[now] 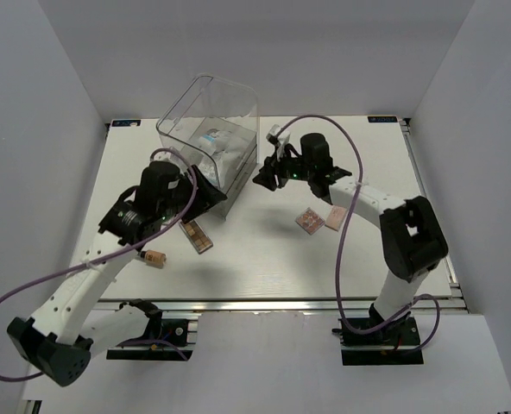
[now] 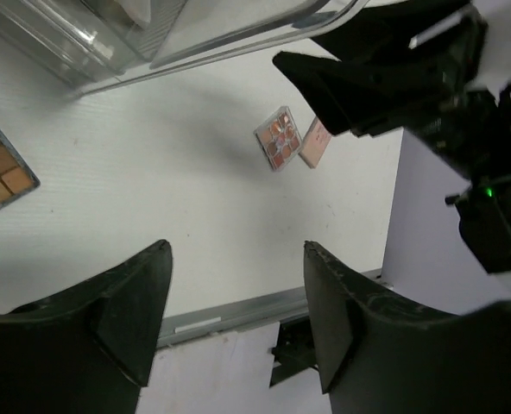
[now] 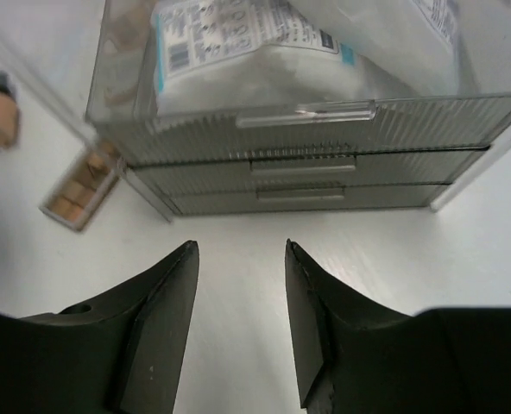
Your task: Organize the makeup
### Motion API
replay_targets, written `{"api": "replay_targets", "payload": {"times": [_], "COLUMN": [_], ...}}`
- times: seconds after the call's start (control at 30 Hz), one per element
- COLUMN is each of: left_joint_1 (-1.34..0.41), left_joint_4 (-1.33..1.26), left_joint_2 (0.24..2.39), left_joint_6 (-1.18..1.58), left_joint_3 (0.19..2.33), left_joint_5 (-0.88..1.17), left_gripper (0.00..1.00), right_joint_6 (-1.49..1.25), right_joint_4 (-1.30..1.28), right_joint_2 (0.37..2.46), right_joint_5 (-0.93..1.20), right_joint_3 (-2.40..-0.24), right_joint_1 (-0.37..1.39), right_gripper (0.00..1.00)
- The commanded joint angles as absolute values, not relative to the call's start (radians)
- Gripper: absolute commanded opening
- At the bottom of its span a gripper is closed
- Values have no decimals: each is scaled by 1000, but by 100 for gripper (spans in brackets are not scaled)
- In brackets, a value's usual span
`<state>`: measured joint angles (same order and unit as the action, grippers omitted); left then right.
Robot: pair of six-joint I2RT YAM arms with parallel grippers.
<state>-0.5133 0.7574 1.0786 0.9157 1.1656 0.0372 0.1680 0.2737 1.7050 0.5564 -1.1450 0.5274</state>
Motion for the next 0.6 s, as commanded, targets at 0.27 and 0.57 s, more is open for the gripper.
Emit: {"api": "replay_targets", "payload": {"times": [0.27, 0.57], "left_joint_1": [-515, -515], "left_joint_4": [511, 519], "left_joint_2": [856, 871], "left_joint_6": [951, 957], "left_joint_3": [936, 957], "left_joint_5": [-106, -136], "left_gripper": [77, 78], "right_joint_6": [-495, -673], "right_joint_4": [195, 297], "right_joint_2": [2006, 2158], "right_joint_5": [652, 707], "right_joint_3": [-1468, -1542], "right_joint_1": [496, 456], "right_gripper": [49, 49]}}
